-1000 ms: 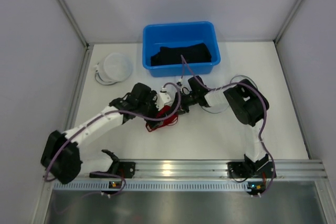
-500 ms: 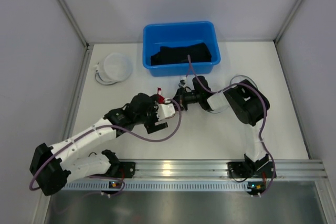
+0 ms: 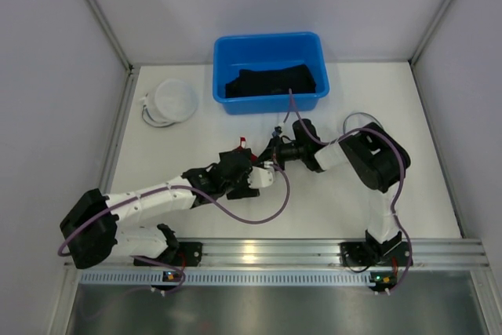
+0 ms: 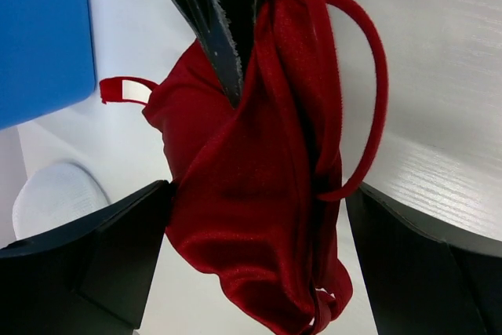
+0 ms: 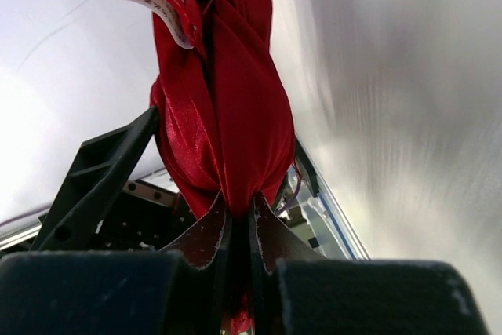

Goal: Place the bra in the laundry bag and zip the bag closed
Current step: Pick up the bra from the center of the board.

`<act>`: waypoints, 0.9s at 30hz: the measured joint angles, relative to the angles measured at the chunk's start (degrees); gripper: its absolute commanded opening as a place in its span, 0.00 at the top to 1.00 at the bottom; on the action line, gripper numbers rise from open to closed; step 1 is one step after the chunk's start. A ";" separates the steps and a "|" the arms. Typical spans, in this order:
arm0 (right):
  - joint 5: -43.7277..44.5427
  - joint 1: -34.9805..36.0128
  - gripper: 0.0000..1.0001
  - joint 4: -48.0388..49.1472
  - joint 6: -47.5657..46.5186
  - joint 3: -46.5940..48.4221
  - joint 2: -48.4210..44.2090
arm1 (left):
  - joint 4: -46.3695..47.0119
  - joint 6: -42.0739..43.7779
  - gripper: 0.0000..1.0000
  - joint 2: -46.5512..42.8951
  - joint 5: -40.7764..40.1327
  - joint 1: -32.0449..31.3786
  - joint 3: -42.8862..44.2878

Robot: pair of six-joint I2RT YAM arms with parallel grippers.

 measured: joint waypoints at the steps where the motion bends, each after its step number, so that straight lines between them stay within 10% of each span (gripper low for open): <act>1: 0.00 0.00 1.00 0.00 0.11 -0.11 -0.33 | 0.26 0.15 0.02 0.00 -0.02 -0.07 -0.33; 7: -0.07 0.02 1.00 0.13 0.63 -0.13 -0.90 | 1.97 0.04 0.11 0.90 -1.73 -0.98 -0.70; 17: -0.42 0.00 0.95 -1.01 -0.83 -0.13 -2.54 | 3.76 -0.13 1.00 2.56 -4.70 -1.22 -1.49; 21: -1.51 -0.48 0.55 -6.45 -5.40 1.73 -3.80 | 2.45 -1.68 1.00 0.92 -3.89 -1.27 -1.44; 27: -2.01 -5.14 0.36 -27.04 -22.32 10.34 -7.87 | -5.25 -7.87 1.00 -5.22 1.88 -0.31 -0.31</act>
